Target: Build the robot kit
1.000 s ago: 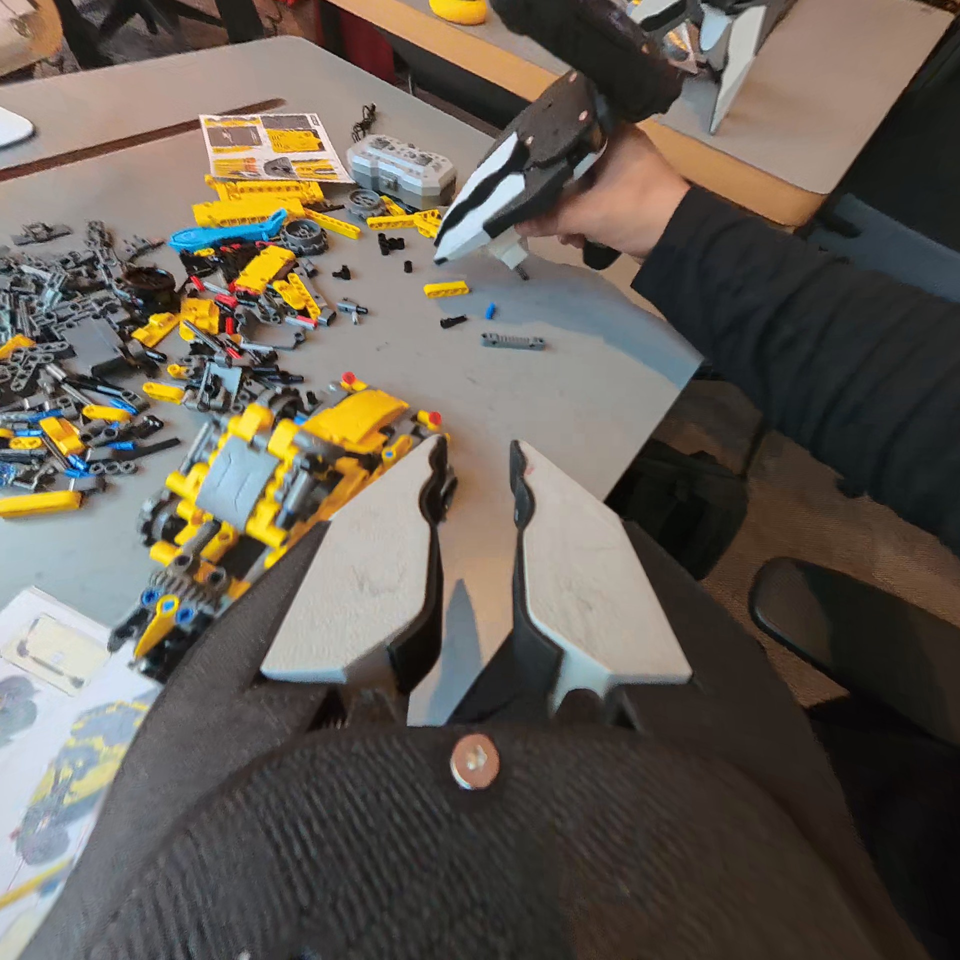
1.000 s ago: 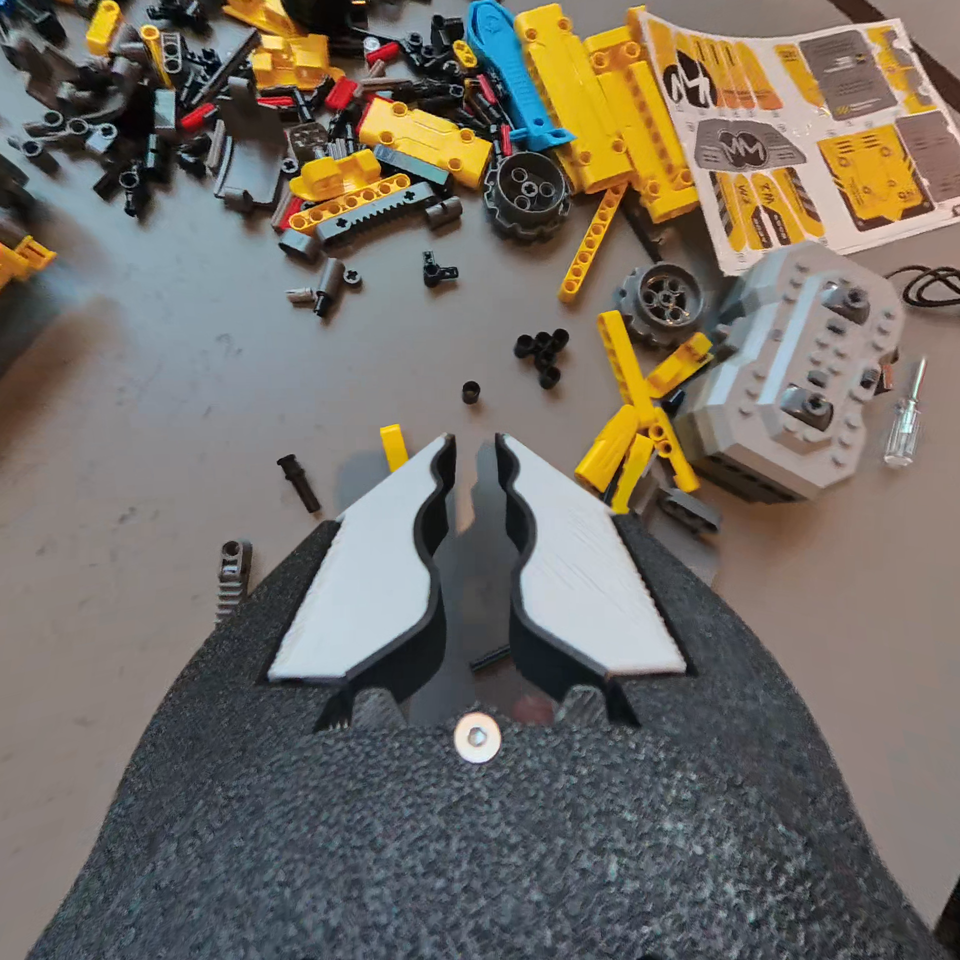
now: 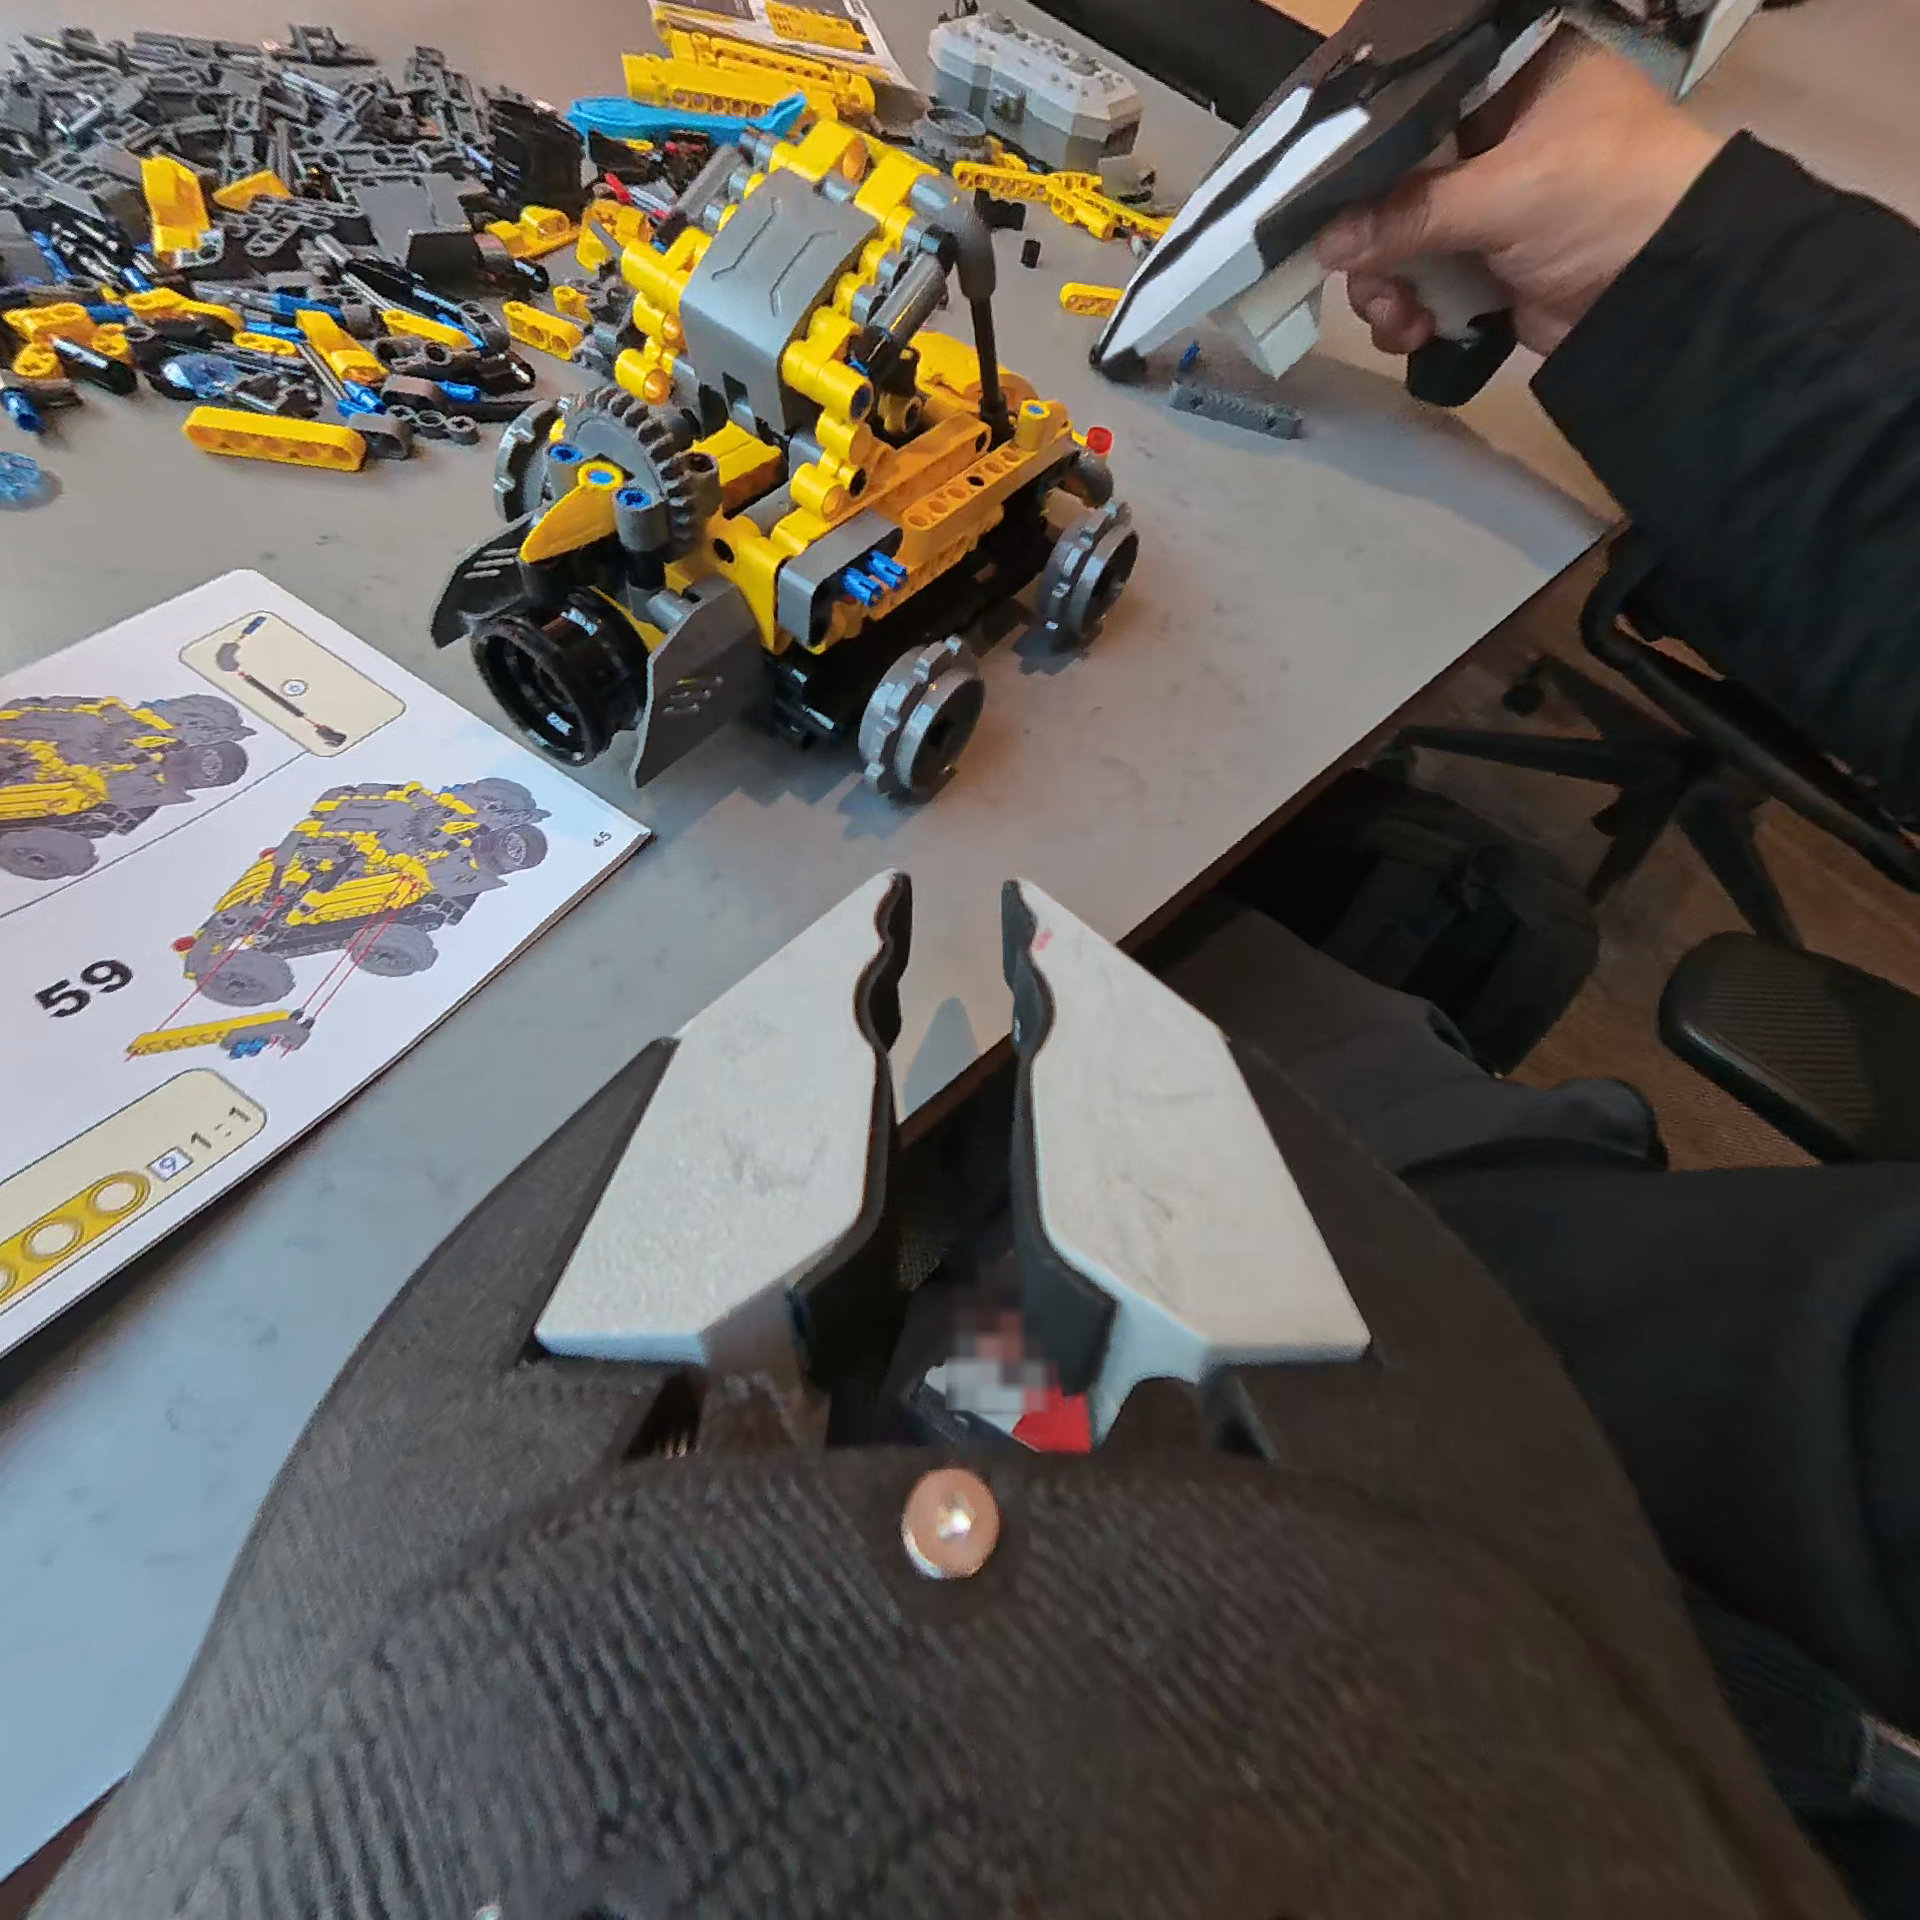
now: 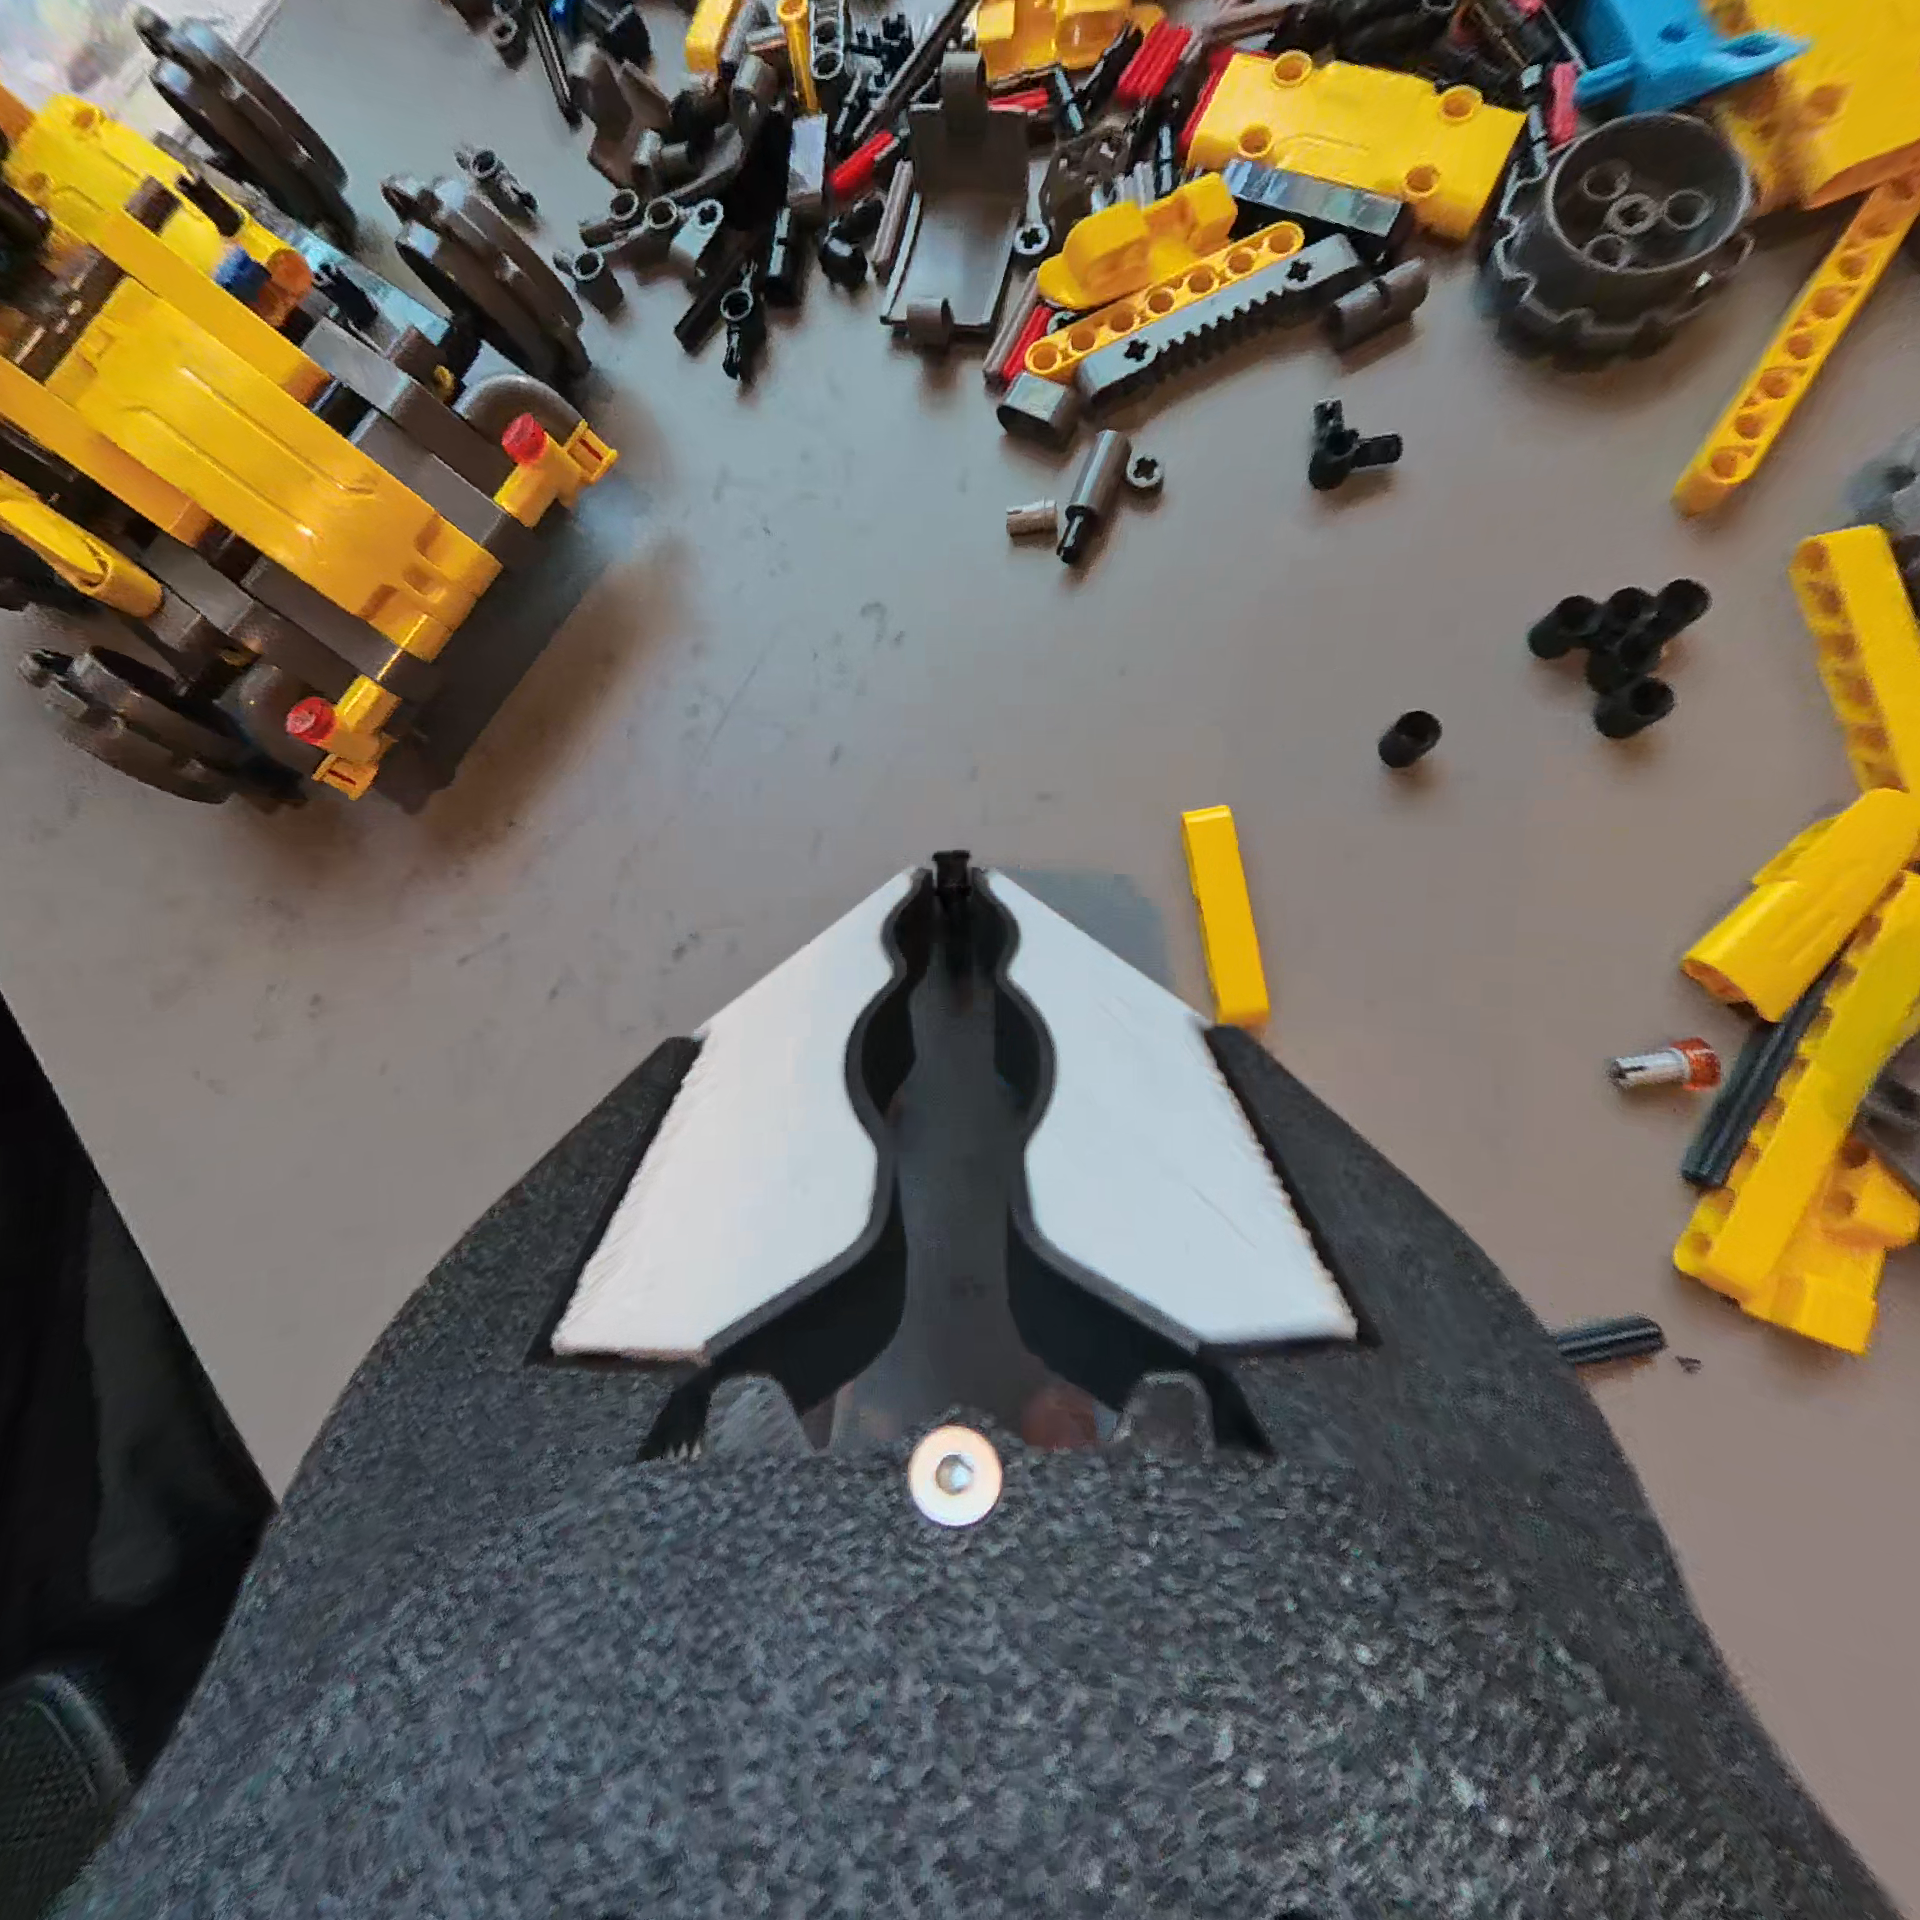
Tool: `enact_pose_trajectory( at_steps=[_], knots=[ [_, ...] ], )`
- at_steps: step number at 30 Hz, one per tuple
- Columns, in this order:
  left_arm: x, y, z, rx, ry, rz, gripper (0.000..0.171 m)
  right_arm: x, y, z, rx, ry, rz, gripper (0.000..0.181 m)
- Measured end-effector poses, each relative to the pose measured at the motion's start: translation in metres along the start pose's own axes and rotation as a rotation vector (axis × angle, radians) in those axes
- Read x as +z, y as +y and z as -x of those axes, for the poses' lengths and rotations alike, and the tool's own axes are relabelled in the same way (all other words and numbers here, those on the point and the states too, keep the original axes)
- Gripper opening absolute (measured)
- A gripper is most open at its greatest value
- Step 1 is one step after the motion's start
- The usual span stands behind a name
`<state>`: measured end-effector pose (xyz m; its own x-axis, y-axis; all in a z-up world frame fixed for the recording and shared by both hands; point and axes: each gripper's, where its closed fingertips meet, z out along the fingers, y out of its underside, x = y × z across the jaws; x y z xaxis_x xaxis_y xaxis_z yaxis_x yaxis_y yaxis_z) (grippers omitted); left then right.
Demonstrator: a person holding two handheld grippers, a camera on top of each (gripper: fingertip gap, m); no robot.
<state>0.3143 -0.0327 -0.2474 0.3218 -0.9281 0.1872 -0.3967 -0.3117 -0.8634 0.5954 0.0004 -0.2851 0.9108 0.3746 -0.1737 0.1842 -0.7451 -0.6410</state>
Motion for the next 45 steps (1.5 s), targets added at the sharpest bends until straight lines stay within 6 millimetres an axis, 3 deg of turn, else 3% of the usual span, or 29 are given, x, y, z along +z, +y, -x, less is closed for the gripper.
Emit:
enact_pose_trajectory(
  at_steps=[6,10,13,16,19,23,26,31,45],
  knots=[
    [-0.001,0.005,0.007,-0.035,0.009,0.015,0.014,-0.002,0.008,0.024,-0.002,-0.085,0.029,0.007],
    [-0.002,0.006,0.010,-0.040,0.008,0.016,0.014,-0.018,0.003,0.030,0.026,-0.107,-0.032,0.018],
    [-0.003,0.008,0.013,-0.033,-0.001,0.021,0.015,-0.043,-0.003,0.019,0.041,-0.048,-0.103,0.018],
    [-0.010,0.010,0.018,-0.018,-0.025,-0.002,0.016,-0.069,-0.007,-0.006,0.066,0.093,-0.215,0.019],
    [-0.018,0.016,0.017,0.023,-0.015,-0.029,0.023,-0.085,-0.008,-0.016,0.078,0.209,-0.377,0.020],
    [-0.025,0.021,0.011,0.022,0.051,-0.065,0.035,-0.087,0.014,-0.030,0.113,0.385,-0.421,0.029],
    [-0.027,0.017,0.011,0.038,0.076,-0.094,0.036,-0.090,0.018,-0.031,0.096,0.447,-0.442,0.029],
    [-0.028,0.025,0.011,0.093,0.109,-0.086,0.038,-0.082,0.019,-0.029,0.127,0.379,-0.416,0.039],
    [-0.026,0.034,0.012,0.096,0.123,-0.061,0.037,-0.077,0.019,-0.026,0.126,0.334,-0.400,0.034]
  ],
)
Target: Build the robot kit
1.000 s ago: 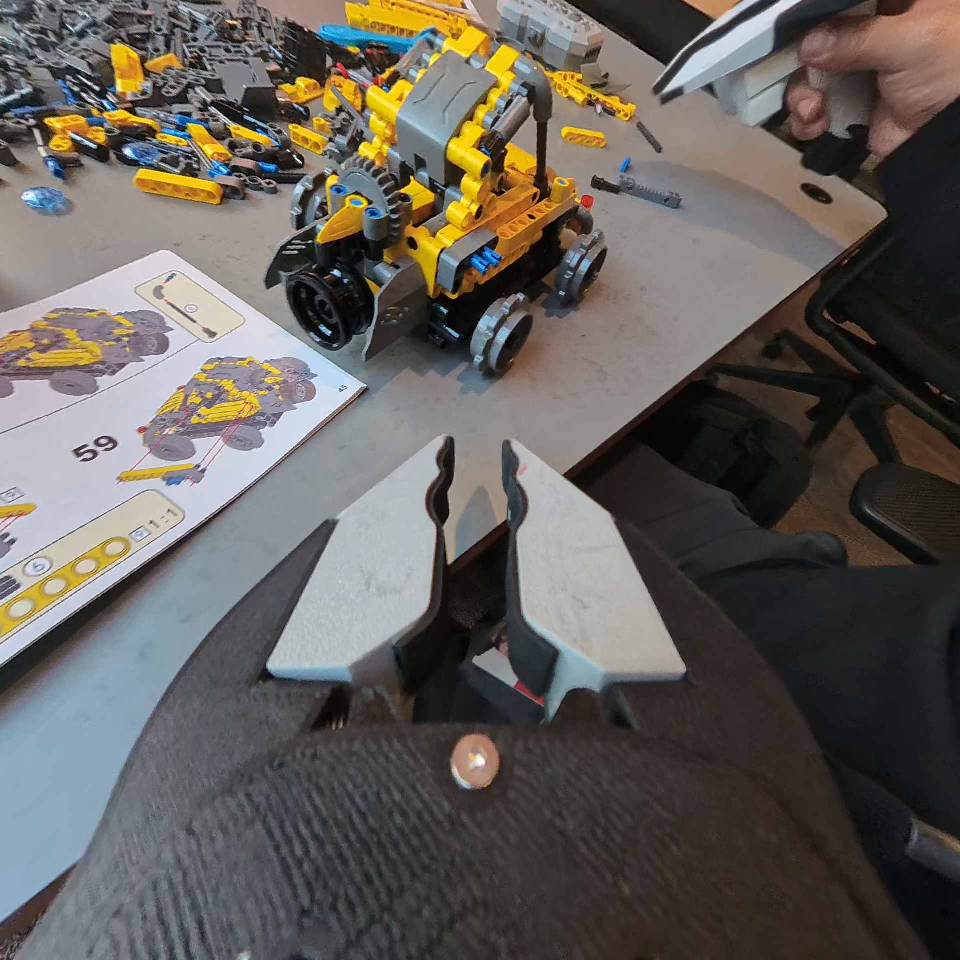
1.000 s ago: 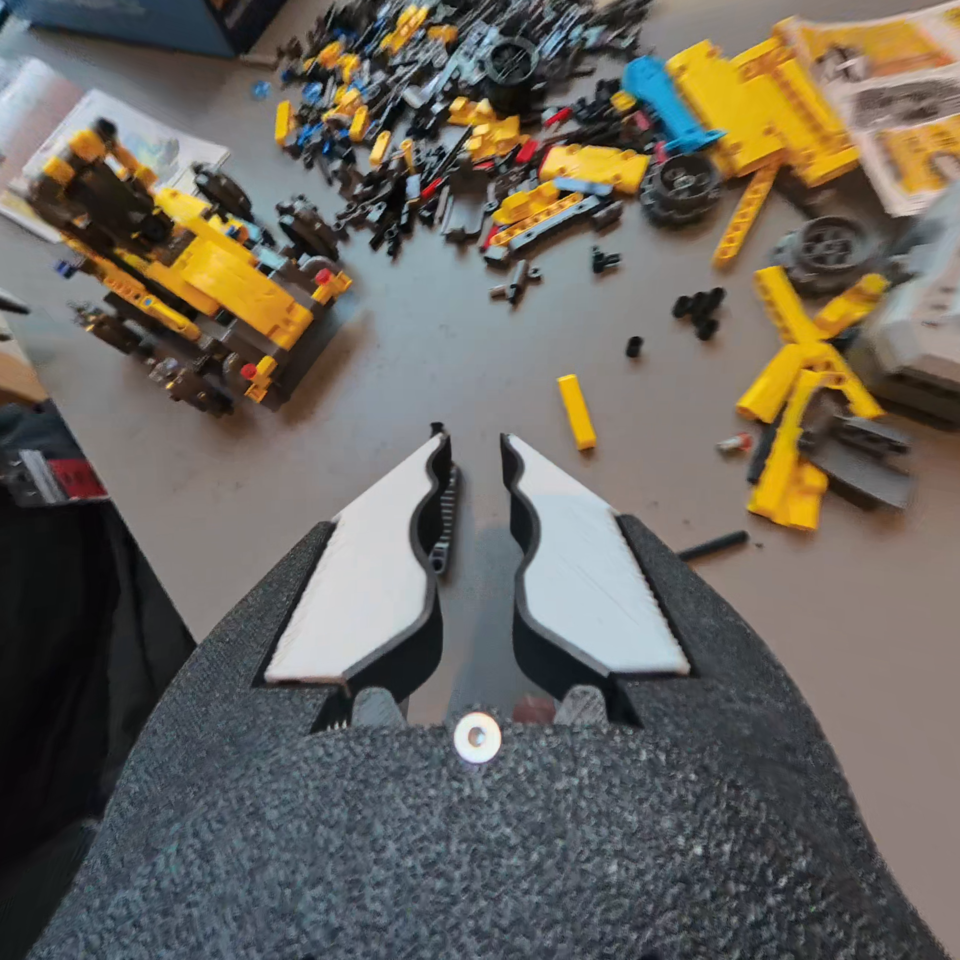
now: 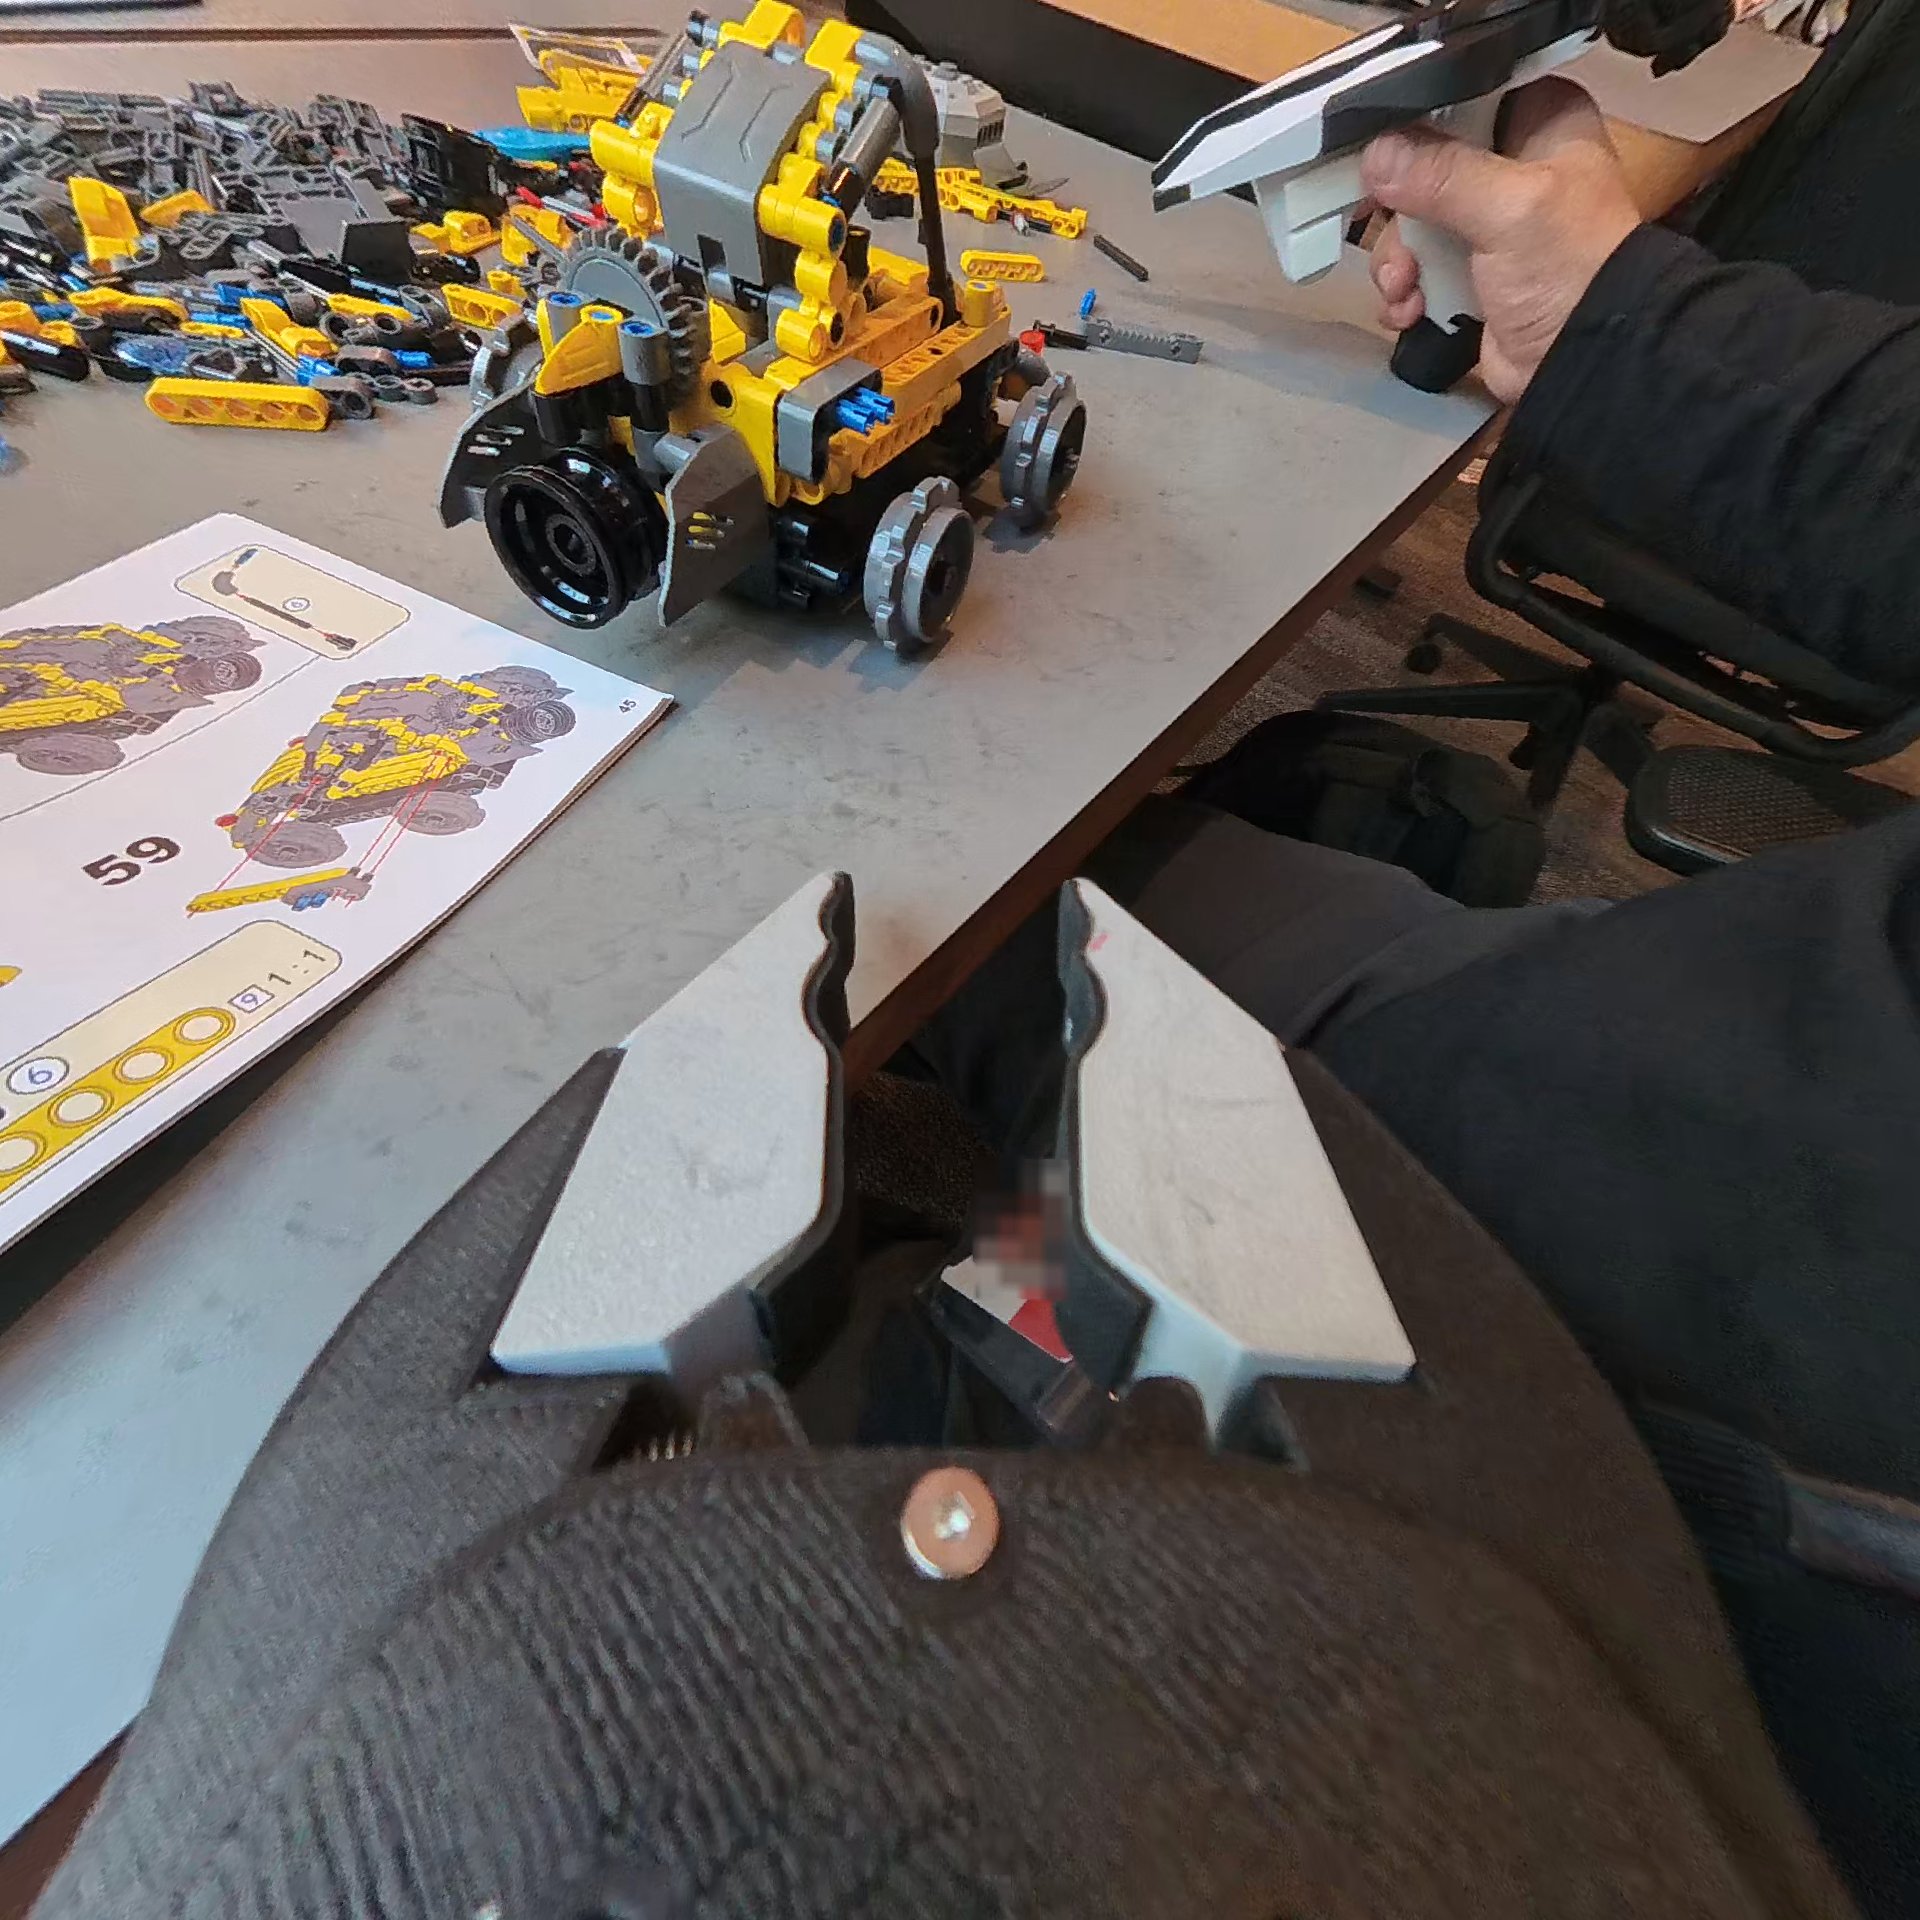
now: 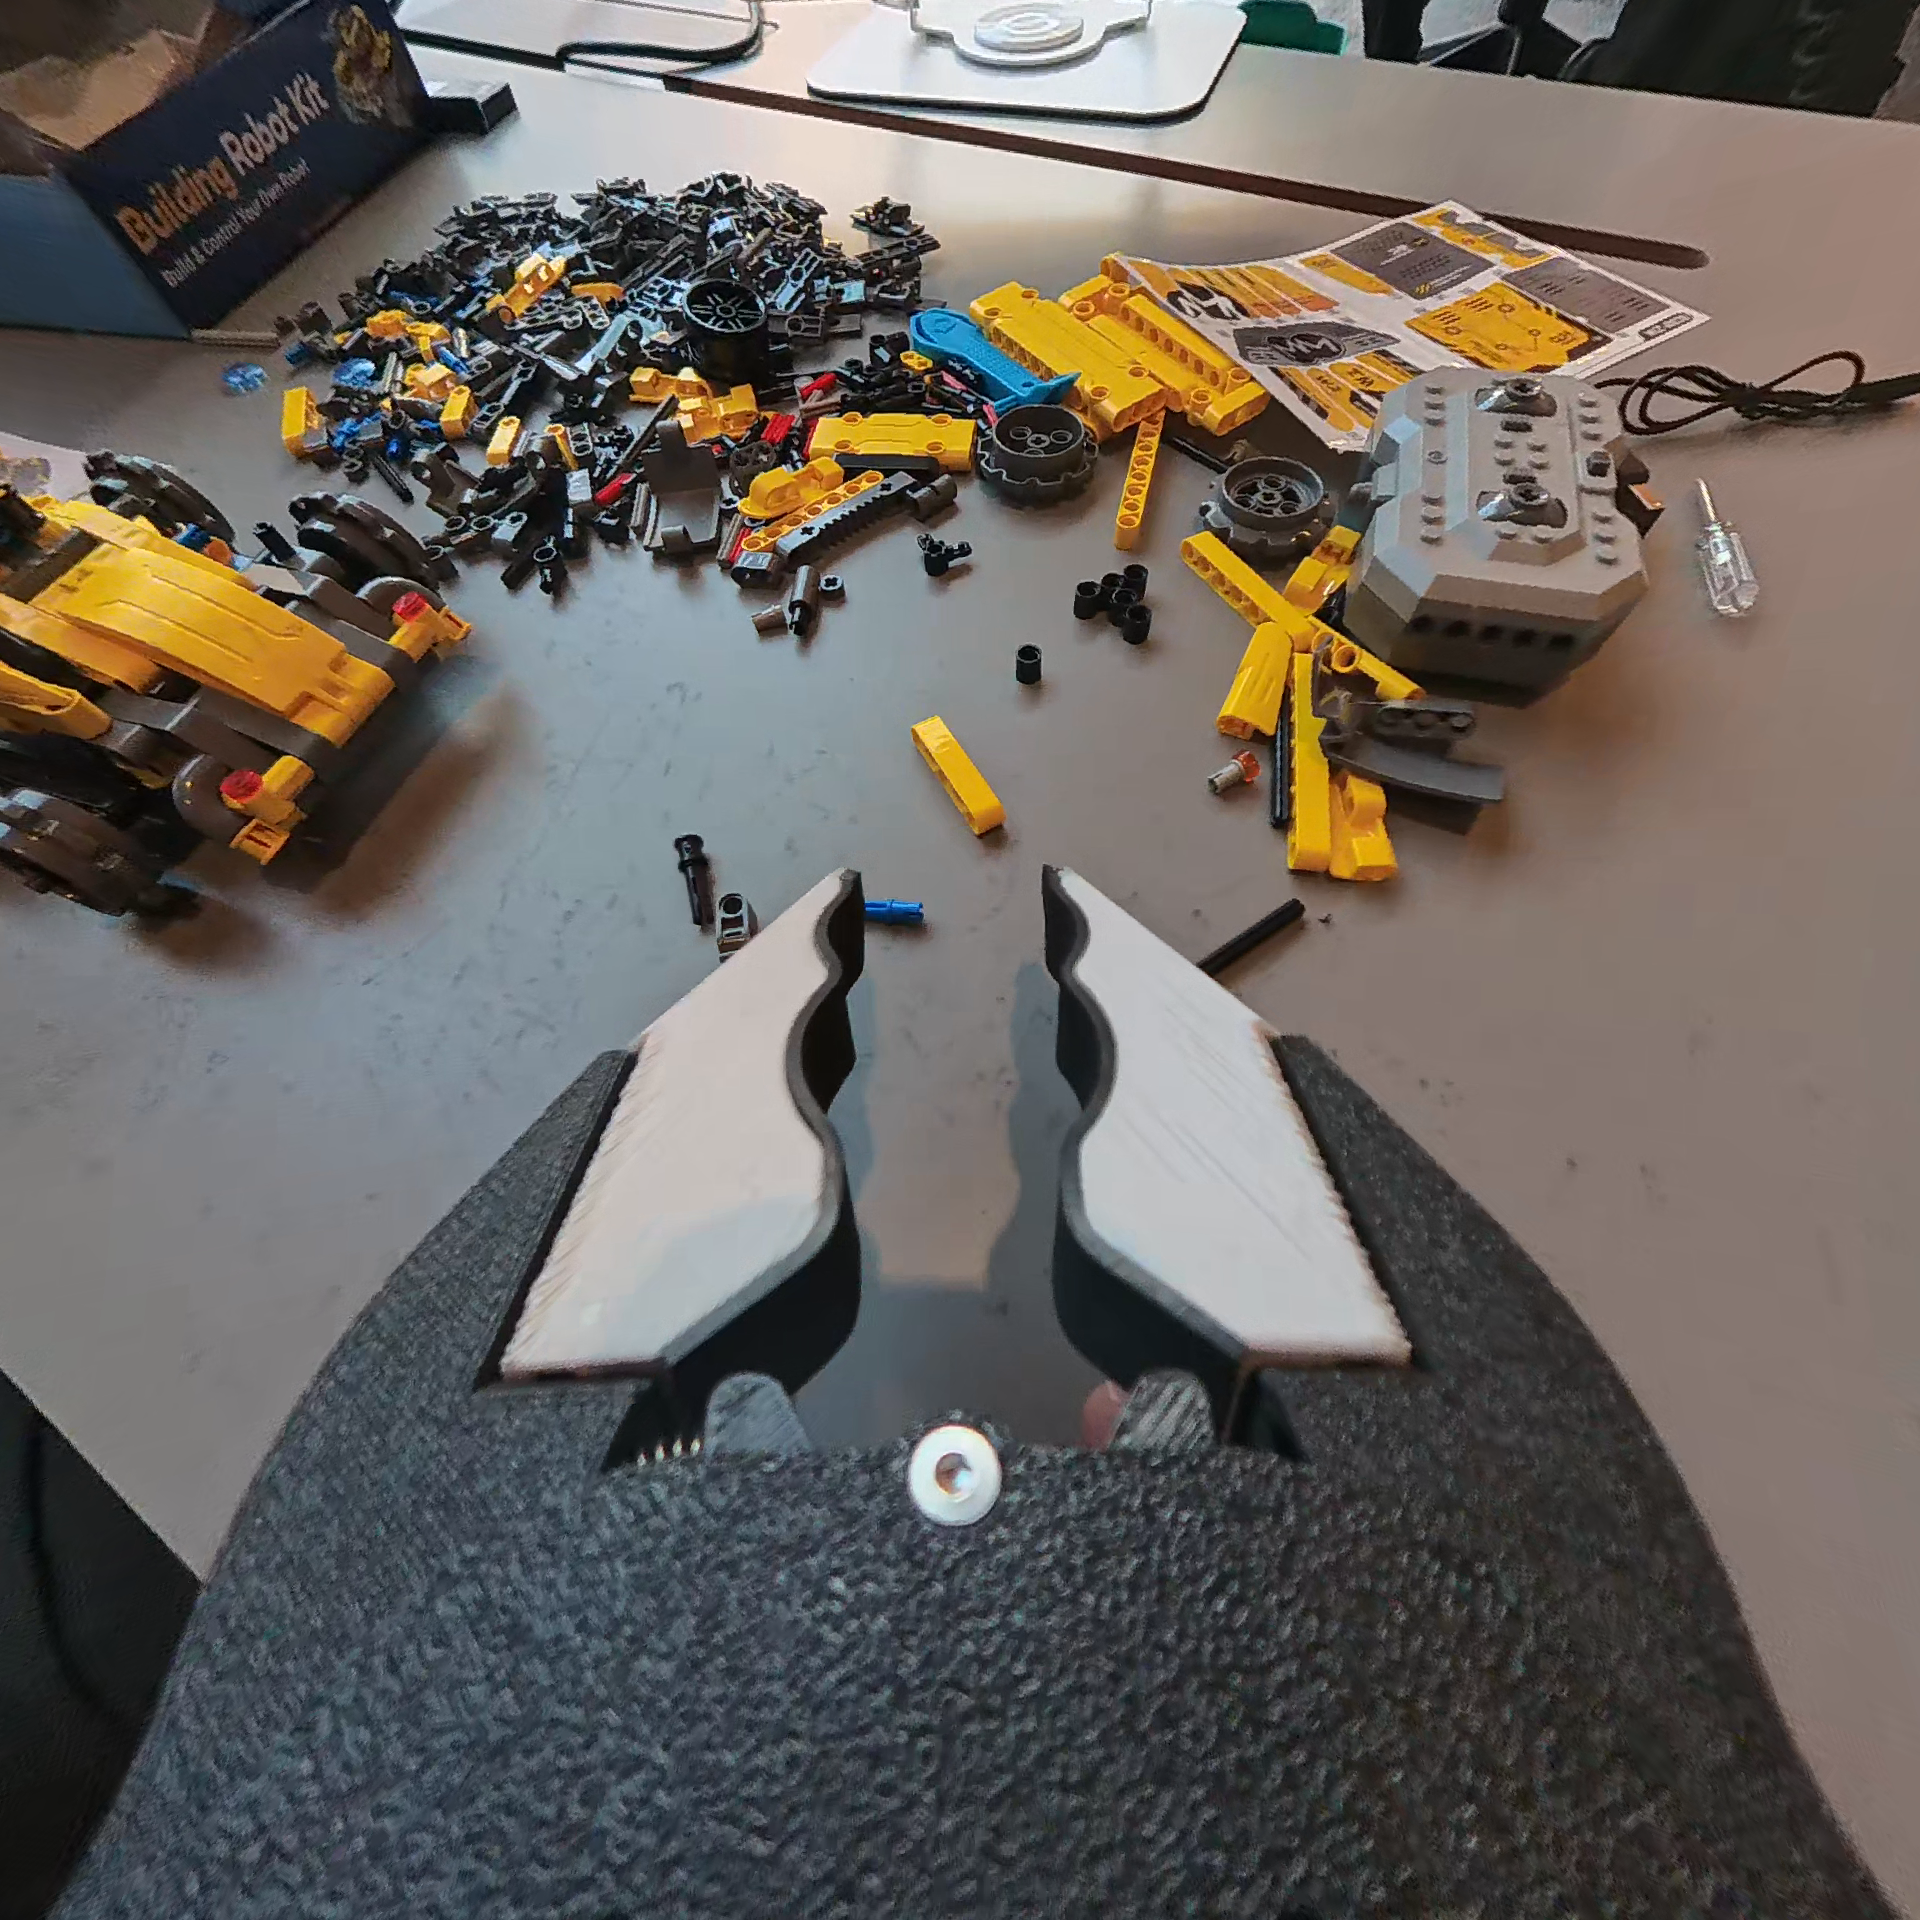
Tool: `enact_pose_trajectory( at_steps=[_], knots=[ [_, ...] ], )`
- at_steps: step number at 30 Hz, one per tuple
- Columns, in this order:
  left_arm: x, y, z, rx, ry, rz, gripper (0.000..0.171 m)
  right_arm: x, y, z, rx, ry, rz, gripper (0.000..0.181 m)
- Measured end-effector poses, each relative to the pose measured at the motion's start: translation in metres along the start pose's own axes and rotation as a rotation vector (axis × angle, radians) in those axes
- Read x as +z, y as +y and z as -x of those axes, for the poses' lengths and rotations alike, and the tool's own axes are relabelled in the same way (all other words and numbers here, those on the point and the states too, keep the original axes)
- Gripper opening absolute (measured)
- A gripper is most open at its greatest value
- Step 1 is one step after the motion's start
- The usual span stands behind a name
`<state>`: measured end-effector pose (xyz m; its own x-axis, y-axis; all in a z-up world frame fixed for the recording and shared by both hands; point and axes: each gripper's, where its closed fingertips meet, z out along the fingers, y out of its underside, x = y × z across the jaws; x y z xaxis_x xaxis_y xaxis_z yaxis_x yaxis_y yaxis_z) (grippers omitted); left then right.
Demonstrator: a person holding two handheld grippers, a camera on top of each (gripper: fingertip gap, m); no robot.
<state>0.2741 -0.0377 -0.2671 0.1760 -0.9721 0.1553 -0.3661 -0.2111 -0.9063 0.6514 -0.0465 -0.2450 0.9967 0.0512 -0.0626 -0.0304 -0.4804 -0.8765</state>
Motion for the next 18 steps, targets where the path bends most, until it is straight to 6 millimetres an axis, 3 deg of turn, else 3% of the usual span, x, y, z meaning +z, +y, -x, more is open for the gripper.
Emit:
enact_pose_trajectory(
  at_steps=[18],
  knots=[
    [0.0019,0.0032,0.0010,0.017,-0.013,0.014,0.036,0.0000,-0.0003,0.0065,-0.002,-0.050,-0.002,0.035]
  ],
)
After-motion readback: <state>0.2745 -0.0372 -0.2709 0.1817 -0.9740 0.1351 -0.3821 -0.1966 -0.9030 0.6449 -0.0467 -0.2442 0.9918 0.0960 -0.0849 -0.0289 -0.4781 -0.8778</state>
